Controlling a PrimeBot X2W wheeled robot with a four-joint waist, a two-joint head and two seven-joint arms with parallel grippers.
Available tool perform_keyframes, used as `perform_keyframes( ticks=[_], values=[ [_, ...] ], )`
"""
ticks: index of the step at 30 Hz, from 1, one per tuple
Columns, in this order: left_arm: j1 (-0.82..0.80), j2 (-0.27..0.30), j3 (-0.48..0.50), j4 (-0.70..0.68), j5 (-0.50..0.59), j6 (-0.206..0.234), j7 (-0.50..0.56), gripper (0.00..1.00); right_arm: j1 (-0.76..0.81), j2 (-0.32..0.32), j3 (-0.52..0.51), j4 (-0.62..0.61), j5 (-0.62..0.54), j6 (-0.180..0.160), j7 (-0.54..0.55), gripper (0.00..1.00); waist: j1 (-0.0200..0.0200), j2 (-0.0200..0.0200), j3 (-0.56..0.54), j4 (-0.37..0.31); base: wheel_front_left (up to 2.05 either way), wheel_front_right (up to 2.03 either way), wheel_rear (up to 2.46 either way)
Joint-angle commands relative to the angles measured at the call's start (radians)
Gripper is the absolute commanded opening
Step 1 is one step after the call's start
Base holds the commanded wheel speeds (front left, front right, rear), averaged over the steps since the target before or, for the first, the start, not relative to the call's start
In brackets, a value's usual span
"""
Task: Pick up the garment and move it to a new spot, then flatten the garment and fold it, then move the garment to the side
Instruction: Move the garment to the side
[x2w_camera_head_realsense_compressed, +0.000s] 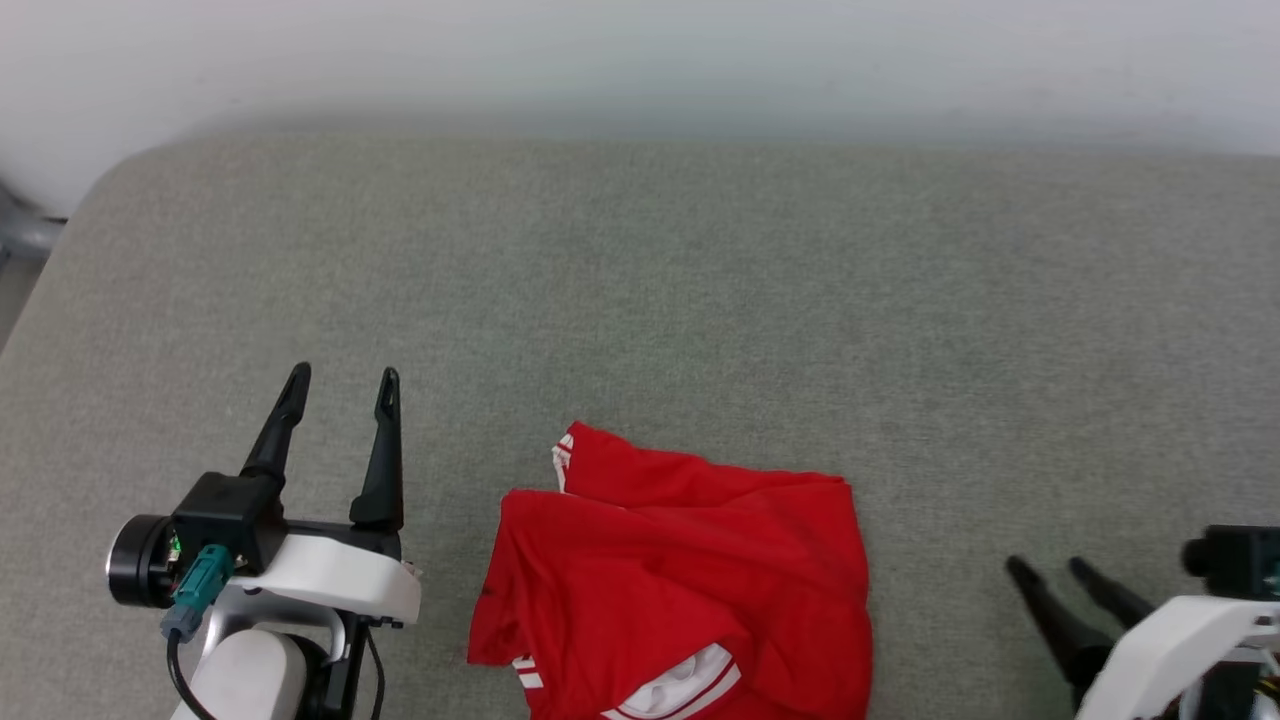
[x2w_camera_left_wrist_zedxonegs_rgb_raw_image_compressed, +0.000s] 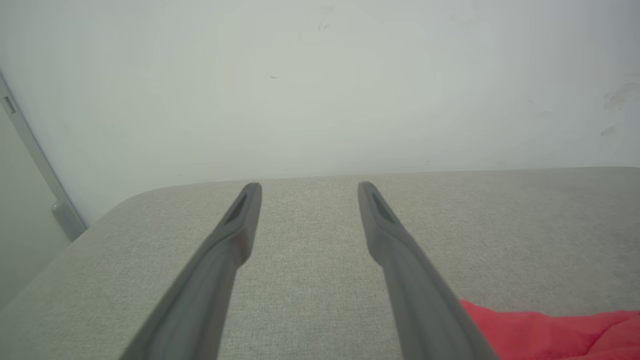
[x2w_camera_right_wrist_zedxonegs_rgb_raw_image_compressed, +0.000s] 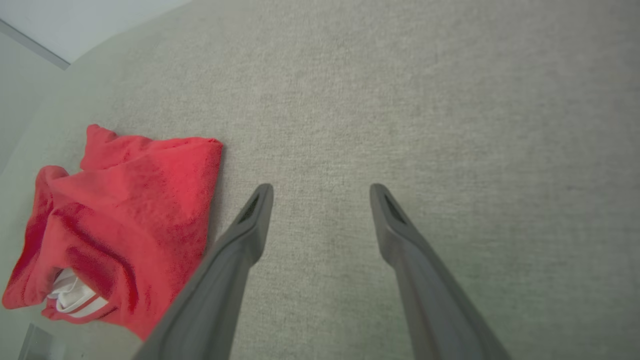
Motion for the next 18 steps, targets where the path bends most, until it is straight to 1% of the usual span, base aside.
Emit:
perform_keyframes(
  ticks=[1,5,12,16,17,18],
  values=[
    [-0.011,-0.006,0.004,-0.002,0.005,-0.006,-0.004,1.0,-0.017,-0.008,0.016,0.001,0.007,-0.001,0.011,1.0,-0.0002,0.0,0.028,0.022,0.0,0.0,0.0],
    [-0.041,-0.034,0.017,0.001,0.025,-0.026,-0.004,1.0,-0.034,-0.017,0.104,0.024,0.07,-0.001,0.083,1.0,-0.0002,0.0,0.07,0.05,0.0,0.0,0.0],
    [-0.069,-0.078,0.044,0.01,0.057,-0.065,-0.004,1.0,-0.097,-0.038,0.244,0.099,0.149,-0.001,0.089,1.0,-0.0002,0.0,0.117,0.085,0.0,0.0,0.0],
    [-0.077,-0.096,0.063,0.008,0.075,-0.083,-0.004,1.0,-0.121,-0.038,0.301,0.142,0.184,-0.001,0.093,1.0,-0.0002,0.0,0.141,0.095,0.0,0.0,0.0],
    [-0.081,-0.112,0.078,0.007,0.09,-0.094,-0.004,1.0,-0.132,-0.038,0.34,0.186,0.201,-0.001,0.12,1.0,-0.0002,0.0,0.155,0.1,0.0,0.0,0.0],
    [-0.08,-0.117,0.082,0.009,0.093,-0.096,-0.004,1.0,-0.132,-0.038,0.351,0.201,0.2,-0.002,0.129,1.0,-0.0002,0.0,0.157,0.101,0.0,0.0,0.0]
  ],
)
